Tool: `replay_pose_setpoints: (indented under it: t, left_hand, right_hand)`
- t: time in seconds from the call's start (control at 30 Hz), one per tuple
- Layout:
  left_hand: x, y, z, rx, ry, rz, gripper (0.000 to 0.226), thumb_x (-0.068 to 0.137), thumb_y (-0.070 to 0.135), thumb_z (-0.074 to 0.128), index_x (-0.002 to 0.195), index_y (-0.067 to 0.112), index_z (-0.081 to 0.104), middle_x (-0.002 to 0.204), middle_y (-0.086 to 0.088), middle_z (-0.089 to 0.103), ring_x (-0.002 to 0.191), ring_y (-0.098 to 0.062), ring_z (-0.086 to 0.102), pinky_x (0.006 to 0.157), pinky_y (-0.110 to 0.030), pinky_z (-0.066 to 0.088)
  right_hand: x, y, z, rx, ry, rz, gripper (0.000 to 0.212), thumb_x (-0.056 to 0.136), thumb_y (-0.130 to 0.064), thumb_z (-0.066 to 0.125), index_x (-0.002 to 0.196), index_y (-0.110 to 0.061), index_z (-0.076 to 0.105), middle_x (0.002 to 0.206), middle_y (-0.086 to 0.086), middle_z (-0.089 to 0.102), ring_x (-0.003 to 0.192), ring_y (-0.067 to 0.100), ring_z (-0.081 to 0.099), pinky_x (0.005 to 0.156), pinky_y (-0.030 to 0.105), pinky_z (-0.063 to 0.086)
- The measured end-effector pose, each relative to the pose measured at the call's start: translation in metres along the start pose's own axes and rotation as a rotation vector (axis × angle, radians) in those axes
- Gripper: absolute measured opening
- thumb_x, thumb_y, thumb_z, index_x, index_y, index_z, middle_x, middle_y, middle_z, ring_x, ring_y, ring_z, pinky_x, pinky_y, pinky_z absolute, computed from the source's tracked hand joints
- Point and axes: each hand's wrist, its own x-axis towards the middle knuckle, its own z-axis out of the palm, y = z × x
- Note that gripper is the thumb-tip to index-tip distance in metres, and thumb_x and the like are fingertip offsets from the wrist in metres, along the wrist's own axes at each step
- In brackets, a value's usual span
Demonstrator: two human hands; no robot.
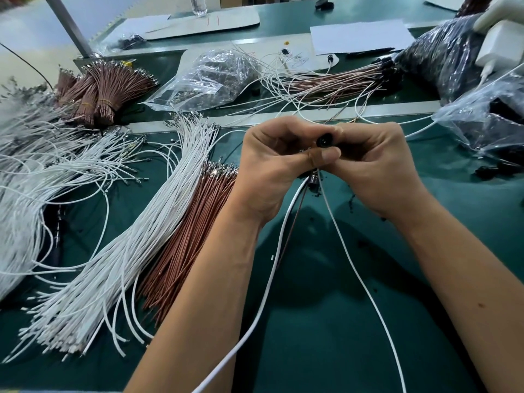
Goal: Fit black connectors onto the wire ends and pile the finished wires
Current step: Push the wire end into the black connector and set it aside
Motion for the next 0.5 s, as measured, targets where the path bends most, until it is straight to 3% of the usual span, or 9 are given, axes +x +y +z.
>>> replay_pose_setpoints:
  t: [0.13,0.3,0.4,0.5]
  left_hand:
    - [0.001,-0.002,-0.001,-0.032,0.022,-0.015,0.036,0.07,-0.019,0.07,0.076,0.015,0.078,0.084,-0.008,0.075,0.083,-0.022,0.071,0.084,-0.037,0.059]
    - [0.002,-0.002,-0.002,-0.081,0.073,-0.026,0.034,0.075,-0.015,0.068,0.079,0.017,0.078,0.087,-0.005,0.077,0.087,-0.016,0.073,0.087,-0.038,0.057]
    - [0.003,-0.003,-0.002,-0.141,0.073,-0.035,0.039,0.077,-0.016,0.064,0.078,0.019,0.079,0.086,-0.003,0.077,0.086,-0.014,0.073,0.082,-0.031,0.056]
    - [0.002,-0.007,0.002,-0.193,0.053,-0.045,0.041,0.079,-0.017,0.061,0.076,0.02,0.078,0.085,-0.003,0.076,0.085,-0.015,0.073,0.086,-0.033,0.057]
  right_hand:
    - [0.0,0.004,0.0,0.006,0.024,-0.007,0.021,0.087,-0.002,0.079,0.104,0.008,0.074,0.095,0.03,0.074,0.087,0.022,0.067,0.079,0.044,0.059]
    - [-0.003,0.012,0.001,0.144,0.034,0.148,0.019,0.087,-0.017,0.08,0.093,0.001,0.075,0.089,0.014,0.074,0.084,0.02,0.068,0.083,0.04,0.056]
    - [-0.003,0.012,0.0,0.138,0.033,0.149,0.018,0.087,-0.014,0.08,0.092,0.002,0.074,0.088,0.017,0.073,0.085,0.021,0.068,0.083,0.037,0.056]
    - [-0.004,0.011,0.001,0.133,0.03,0.145,0.029,0.088,-0.018,0.079,0.096,0.009,0.072,0.095,0.034,0.07,0.087,0.024,0.067,0.085,0.045,0.056]
